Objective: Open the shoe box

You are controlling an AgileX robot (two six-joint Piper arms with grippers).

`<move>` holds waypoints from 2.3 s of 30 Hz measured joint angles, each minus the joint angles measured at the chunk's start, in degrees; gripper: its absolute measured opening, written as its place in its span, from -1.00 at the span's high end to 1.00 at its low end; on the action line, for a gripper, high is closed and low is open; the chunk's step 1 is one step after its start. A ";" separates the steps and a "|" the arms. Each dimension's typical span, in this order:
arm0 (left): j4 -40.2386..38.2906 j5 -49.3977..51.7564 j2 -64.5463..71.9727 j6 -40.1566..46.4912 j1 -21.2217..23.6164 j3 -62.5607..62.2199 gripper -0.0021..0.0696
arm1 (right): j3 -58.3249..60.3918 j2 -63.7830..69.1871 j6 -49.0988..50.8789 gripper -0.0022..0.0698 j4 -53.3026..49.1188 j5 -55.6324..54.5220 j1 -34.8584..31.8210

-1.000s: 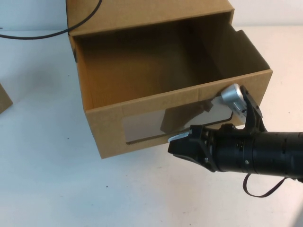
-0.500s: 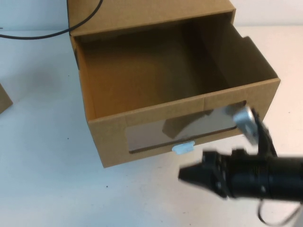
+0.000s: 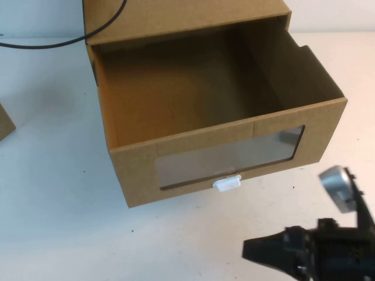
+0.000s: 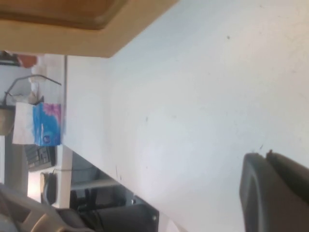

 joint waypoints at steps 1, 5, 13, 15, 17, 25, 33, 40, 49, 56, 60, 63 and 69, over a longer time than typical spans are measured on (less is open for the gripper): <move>-0.16 0.00 0.00 0.00 0.00 0.00 0.96 | 0.48 -1.28 0.00 0.99 0.00 -0.61 0.00; -0.33 0.00 0.00 0.00 0.00 0.00 0.96 | 2.98 -7.64 0.00 0.99 0.00 -5.68 0.00; -0.41 0.03 0.00 0.00 0.00 0.00 0.96 | 3.50 -12.61 -2.62 0.99 0.00 -9.46 0.00; -0.41 0.14 0.00 0.00 0.00 0.00 0.96 | 3.50 -11.34 -2.60 0.99 0.00 -8.98 0.00; -0.41 0.14 0.00 0.14 0.00 0.00 0.96 | 3.50 -9.75 -2.60 0.98 0.00 -8.23 0.00; -0.41 0.14 0.00 0.36 0.00 0.00 0.96 | 3.13 -5.17 -2.50 0.45 0.00 -7.87 0.00; -1.47 -0.72 0.71 0.44 0.00 -0.09 0.96 | 2.80 -4.94 -2.50 -0.02 0.00 -7.52 0.00; -3.32 -2.44 1.39 2.41 0.00 -0.72 0.96 | 2.80 -4.94 -2.50 0.10 0.00 -7.64 0.00; -0.37 2.15 4.30 2.86 0.60 -11.45 0.96 | 2.80 -4.94 -2.50 0.21 0.00 -8.67 0.00; 0.70 10.52 2.05 1.21 0.73 -16.16 0.96 | 2.80 -4.92 -2.50 0.17 0.00 -8.98 0.00; 5.49 12.87 -0.10 -0.82 0.73 -16.19 0.96 | 2.80 -4.92 -2.50 0.16 0.00 -10.08 0.00; 6.78 13.36 -0.95 -1.60 0.73 -16.41 0.96 | 2.80 -5.46 -1.76 0.25 0.00 -12.61 0.00; 7.48 13.95 -1.02 -2.62 0.73 -16.54 0.96 | 2.80 -13.53 -10.02 0.84 0.22 -21.43 0.00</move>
